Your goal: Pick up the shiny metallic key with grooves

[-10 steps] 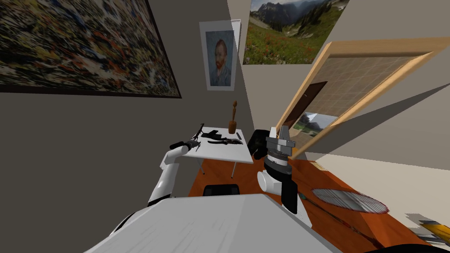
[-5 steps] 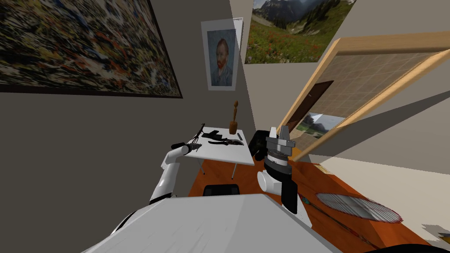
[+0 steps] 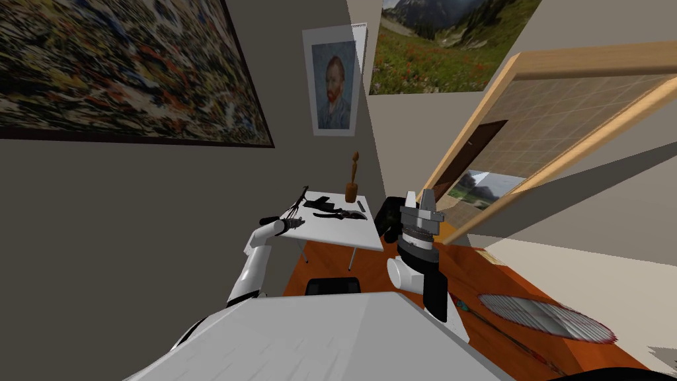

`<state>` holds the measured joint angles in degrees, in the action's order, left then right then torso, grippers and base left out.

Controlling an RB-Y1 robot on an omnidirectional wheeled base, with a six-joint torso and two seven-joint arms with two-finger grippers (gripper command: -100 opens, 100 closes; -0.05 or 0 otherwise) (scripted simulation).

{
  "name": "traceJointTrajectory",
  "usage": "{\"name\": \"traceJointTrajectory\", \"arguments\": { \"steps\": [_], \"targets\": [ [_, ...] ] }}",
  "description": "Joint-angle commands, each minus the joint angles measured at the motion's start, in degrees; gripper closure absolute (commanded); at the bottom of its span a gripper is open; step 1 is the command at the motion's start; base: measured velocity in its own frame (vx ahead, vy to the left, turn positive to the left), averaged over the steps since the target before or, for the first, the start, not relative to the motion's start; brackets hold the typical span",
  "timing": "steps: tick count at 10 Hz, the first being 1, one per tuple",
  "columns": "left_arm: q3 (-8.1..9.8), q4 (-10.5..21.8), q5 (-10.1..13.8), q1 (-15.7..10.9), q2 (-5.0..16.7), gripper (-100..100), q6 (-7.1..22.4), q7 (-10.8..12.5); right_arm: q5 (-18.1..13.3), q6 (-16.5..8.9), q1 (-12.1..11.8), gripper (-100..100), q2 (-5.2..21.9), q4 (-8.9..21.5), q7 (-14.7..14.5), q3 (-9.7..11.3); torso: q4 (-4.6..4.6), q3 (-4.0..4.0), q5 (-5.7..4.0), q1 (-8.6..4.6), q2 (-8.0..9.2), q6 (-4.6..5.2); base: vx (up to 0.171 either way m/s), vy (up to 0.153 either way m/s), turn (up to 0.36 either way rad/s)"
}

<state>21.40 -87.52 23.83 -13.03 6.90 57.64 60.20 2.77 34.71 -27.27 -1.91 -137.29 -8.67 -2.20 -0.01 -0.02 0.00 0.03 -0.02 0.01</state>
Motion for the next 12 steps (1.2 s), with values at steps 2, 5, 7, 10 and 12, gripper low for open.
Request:
{"name": "traceJointTrajectory", "arguments": {
  "steps": [2,5,7,10,12],
  "targets": [
    [-0.6,2.2,0.0,0.2,-0.9,-100,-2.5,-1.2,0.0,0.0,0.0,0,0.0,0.0,0.0,0.0,-0.02,-0.07,0.01,0.03,-0.13,-0.01,0.072,0.005,0.044],
    [-0.47,1.9,0.0,0.0,-0.7,100,-2.1,-1.0,0.0,0.0,0.0,0,0.0,0.0,0.0,0.0,-0.02,-0.04,0.0,0.01,-0.07,0.0,0.018,0.0,0.002],
    [-0.52,1.9,0.1,-0.1,-0.7,100,-1.6,-0.9,0.0,0.0,0.0,0,0.0,0.0,0.0,0.0,-0.1,-0.09,0.14,0.05,-0.07,-0.07,0.002,0.002,0.003],
    [-0.07,0.2,0.0,0.0,-0.1,100,-0.3,-0.1,0.0,0.0,0.0,0,0.0,0.0,0.0,0.0,-0.2,-0.2,0.32,0.38,-0.19,0.03,-0.025,-0.001,-0.021],
    [-0.27,0.7,-0.1,0.0,-0.4,0,-1.1,-0.5,0.0,0.0,0.0,0,0.0,0.0,0.0,0.0,-0.21,-0.13,0.37,0.41,-0.04,0.01,-0.027,0.0,-0.007]
  ]
}}
